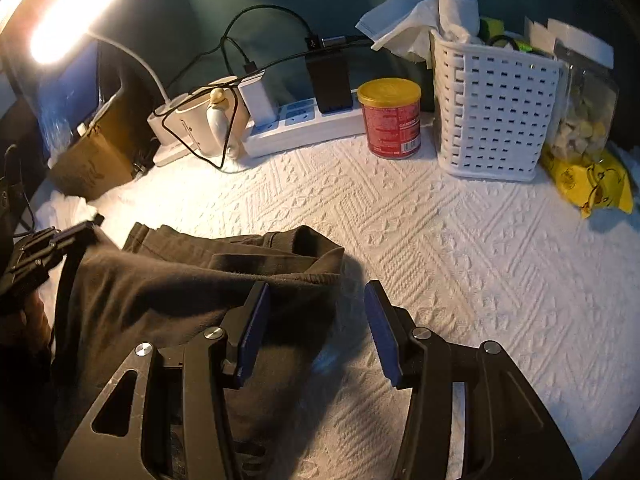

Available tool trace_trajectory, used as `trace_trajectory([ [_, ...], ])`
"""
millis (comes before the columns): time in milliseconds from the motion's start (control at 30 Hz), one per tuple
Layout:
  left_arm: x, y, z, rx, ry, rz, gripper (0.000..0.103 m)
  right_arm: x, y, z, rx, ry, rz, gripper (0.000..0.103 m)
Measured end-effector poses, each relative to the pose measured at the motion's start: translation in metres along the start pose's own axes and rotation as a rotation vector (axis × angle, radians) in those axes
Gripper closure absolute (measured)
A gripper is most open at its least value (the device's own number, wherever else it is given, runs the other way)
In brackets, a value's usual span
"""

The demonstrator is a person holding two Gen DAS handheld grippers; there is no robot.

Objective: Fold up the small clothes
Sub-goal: 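Grasp the folded shirt edge with the left gripper while the right gripper grasps its other end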

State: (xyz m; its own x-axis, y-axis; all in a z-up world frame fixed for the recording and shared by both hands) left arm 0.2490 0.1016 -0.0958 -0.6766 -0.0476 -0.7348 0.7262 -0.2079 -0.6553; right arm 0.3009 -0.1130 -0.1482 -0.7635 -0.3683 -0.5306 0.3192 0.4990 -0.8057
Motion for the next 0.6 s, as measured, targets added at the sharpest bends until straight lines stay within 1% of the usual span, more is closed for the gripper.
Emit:
trace_trajectory([
  [133,0.004,0.006,-0.008,-0.016,-0.018,-0.014,0.1,0.003,0.013,0.0,-0.035,0.015,-0.031,0.051],
  [200,0.003,0.007,-0.007,-0.009,-0.019,-0.015,0.1,0.005,0.02,0.0,-0.076,0.043,-0.043,0.051],
  [267,0.002,0.009,-0.006,-0.002,-0.021,-0.017,0.1,0.002,0.021,-0.002,-0.117,0.064,-0.021,0.051],
  [300,0.001,0.01,-0.005,0.004,-0.021,-0.016,0.1,0.0,0.022,-0.003,-0.137,0.07,-0.013,0.054],
  [333,0.0,0.008,-0.005,0.007,-0.02,-0.014,0.1,-0.003,0.023,-0.006,-0.167,0.075,-0.008,0.076],
  [367,-0.002,0.007,-0.004,0.007,-0.016,-0.008,0.1,-0.006,0.024,-0.008,-0.185,0.081,-0.005,0.089],
  [400,-0.004,0.004,-0.003,0.006,-0.012,-0.001,0.1,-0.011,0.023,-0.009,-0.205,0.096,0.002,0.089],
  [433,-0.006,0.002,-0.003,0.003,-0.009,0.008,0.1,-0.017,0.021,-0.01,-0.222,0.107,0.015,0.094],
  [533,-0.009,0.0,-0.011,-0.02,-0.023,0.025,0.1,-0.035,0.01,-0.014,-0.255,0.101,0.062,0.094],
  [600,-0.004,0.007,-0.022,-0.028,-0.052,0.009,0.1,-0.046,0.009,-0.018,-0.255,0.082,0.079,0.094],
])
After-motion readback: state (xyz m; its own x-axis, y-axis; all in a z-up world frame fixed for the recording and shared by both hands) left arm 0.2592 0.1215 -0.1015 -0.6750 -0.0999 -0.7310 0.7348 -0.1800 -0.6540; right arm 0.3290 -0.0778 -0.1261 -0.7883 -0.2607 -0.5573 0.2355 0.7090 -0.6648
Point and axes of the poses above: each gripper's, at about its wrist camera, not at the fingertips, and y roughly the way its jaws point, z to its right, x to its underside, the point moved 10 cm from there along y, roughly the way its jaws point, and after that the axes turned 6 degrees about x, right-handed, at the moved point
